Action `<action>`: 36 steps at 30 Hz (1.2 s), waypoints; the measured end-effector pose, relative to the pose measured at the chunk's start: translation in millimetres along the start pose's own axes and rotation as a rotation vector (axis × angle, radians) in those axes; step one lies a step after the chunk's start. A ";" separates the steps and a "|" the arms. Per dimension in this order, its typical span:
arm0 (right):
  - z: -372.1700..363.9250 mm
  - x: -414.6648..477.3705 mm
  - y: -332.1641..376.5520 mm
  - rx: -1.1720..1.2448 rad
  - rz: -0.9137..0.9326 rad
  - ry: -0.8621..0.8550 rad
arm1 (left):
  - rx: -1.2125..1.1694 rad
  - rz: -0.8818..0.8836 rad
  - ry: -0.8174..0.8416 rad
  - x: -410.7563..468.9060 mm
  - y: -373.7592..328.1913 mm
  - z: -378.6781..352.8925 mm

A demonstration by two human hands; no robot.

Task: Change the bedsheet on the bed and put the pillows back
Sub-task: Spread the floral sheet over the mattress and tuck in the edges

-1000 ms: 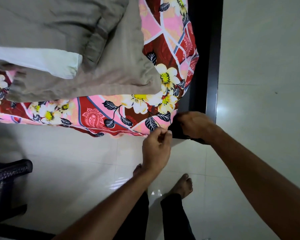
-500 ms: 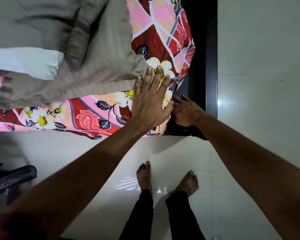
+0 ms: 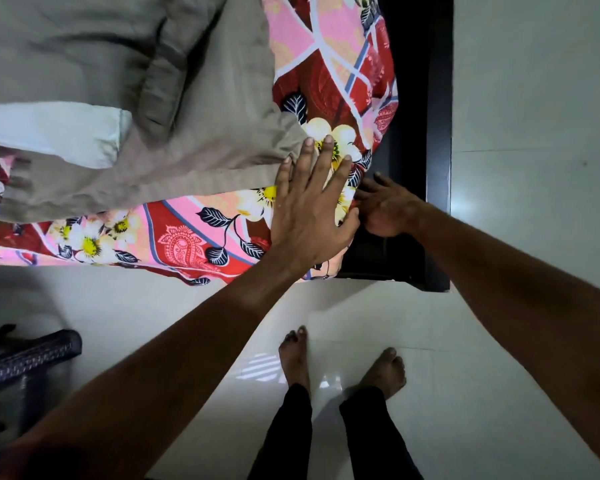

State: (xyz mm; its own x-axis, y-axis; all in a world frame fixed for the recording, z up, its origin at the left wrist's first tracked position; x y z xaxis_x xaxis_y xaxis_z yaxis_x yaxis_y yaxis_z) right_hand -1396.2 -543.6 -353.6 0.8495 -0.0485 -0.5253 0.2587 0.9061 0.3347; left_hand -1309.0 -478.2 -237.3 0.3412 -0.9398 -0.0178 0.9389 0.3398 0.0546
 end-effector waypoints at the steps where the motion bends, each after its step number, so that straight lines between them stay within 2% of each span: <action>1: 0.3 -1.0 0.1 0.014 -0.014 0.006 | -0.001 -0.006 -0.007 -0.4 0.0 -0.4; 8: 9.4 -27.7 6.4 0.103 -0.112 0.006 | -0.031 -0.024 -0.005 -2.0 -1.1 1.1; 10: -0.9 -28.9 18.5 0.082 -0.103 0.058 | -0.112 -0.040 -0.041 -1.1 0.9 6.8; 13: -13.6 -15.9 30.5 0.037 -0.079 0.043 | -0.278 -0.076 -0.106 -8.5 3.8 22.7; 17: -20.6 -22.3 46.2 0.164 -0.153 0.002 | -0.288 0.026 -0.079 -43.5 40.6 26.2; 19: -11.9 -44.1 66.6 0.209 -0.197 -0.116 | -0.244 0.053 -0.063 -66.6 65.1 19.8; 22: 0.4 -85.0 99.5 0.317 -0.323 -0.465 | -0.159 0.010 0.007 -91.2 90.7 5.2; 23: -3.2 -91.5 111.1 0.334 -0.326 -0.516 | -0.118 -0.006 0.024 -96.9 94.8 1.5; 25: -19.6 -86.1 124.7 0.381 -0.289 -0.500 | -0.054 -0.030 0.058 -101.6 95.7 -6.0; 28: -43.6 -63.3 134.8 0.431 -0.219 -0.370 | -0.035 0.001 0.085 -99.3 89.4 -5.3; 32: -62.2 -58.7 149.5 0.356 -0.281 -0.293 | -0.173 -0.049 0.114 -113.6 76.7 6.3; 33: -64.0 -63.4 158.8 0.331 -0.317 -0.288 | -0.245 -0.061 0.112 -123.2 76.8 10.1; 36: -60.9 -77.7 197.8 0.314 -0.386 -0.433 | -0.407 0.005 0.085 -162.2 97.9 9.5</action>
State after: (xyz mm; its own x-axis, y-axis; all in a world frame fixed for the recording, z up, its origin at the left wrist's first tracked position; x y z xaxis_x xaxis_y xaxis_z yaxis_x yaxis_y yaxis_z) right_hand -1439.0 -335.0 -294.2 0.7602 -0.5691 -0.3133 0.6478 0.6274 0.4322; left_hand -1272.8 -292.8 -219.6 0.3327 -0.9376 -0.1015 0.8724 0.3468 -0.3444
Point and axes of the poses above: each hand's wrist, its own x-axis towards the middle knuckle, its own z-axis out of the back of the hand, y = z × x, the point moved 7 cm from there along x, towards the middle knuckle, and after that the axes turned 12 degrees about z, right-handed, at the moved point
